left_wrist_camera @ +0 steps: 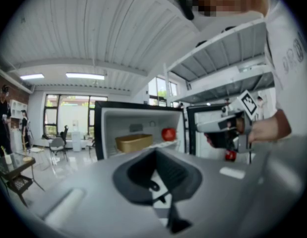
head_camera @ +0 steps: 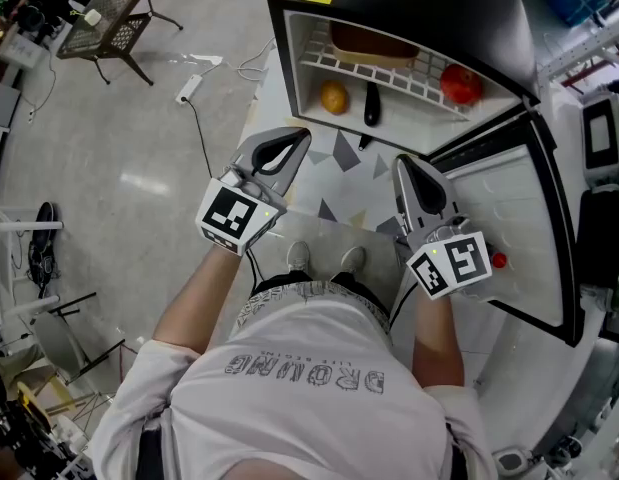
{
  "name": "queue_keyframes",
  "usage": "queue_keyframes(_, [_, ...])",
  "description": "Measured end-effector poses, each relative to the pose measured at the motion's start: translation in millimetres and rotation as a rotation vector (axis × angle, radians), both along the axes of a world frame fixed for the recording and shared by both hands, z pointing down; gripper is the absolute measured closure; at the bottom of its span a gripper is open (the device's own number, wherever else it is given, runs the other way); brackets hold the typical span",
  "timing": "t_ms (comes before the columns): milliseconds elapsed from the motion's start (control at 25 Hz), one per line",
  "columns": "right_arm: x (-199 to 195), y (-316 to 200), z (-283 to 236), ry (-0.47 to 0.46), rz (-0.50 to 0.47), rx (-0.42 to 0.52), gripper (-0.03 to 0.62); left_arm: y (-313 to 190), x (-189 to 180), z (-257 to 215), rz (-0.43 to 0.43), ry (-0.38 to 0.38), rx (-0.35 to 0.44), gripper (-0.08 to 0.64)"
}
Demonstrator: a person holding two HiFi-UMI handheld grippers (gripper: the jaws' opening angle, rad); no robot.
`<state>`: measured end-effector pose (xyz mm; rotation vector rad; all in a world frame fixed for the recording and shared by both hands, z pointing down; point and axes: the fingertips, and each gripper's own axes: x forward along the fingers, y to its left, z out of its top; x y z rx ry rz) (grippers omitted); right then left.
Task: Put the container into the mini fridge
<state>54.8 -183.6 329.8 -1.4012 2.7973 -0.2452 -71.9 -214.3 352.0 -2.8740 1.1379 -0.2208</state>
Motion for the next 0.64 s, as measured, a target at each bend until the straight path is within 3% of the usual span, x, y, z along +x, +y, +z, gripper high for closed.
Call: queue_keyframes(640, [9, -3, 2, -0.003, -0.025, -0.003, 0.594, -2, 17, -3, -0.010, -0.006, 0.007, 0.554])
